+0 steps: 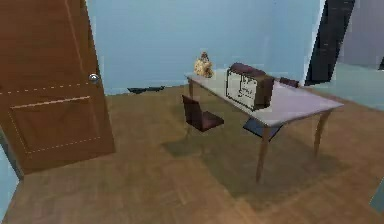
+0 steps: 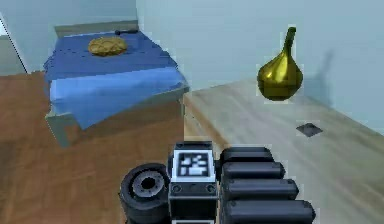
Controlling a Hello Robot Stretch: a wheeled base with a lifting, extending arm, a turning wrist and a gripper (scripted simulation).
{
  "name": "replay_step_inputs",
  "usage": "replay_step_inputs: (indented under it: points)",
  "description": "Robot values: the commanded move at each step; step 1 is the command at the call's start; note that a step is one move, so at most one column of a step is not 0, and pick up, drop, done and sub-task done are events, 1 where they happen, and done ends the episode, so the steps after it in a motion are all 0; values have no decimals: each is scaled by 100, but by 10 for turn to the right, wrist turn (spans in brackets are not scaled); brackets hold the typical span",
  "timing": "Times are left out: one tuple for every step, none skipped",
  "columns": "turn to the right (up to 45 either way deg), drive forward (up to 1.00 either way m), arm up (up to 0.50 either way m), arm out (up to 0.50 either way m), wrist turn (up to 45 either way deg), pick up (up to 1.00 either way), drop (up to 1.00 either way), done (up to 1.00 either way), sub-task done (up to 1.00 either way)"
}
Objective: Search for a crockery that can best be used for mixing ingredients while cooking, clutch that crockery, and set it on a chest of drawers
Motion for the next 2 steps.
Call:
replay_step_inputs:
  points:
    - [450,0,0,0,0,0,0,0,0]
    - [330,0,0,0,0,0,0,0,0]
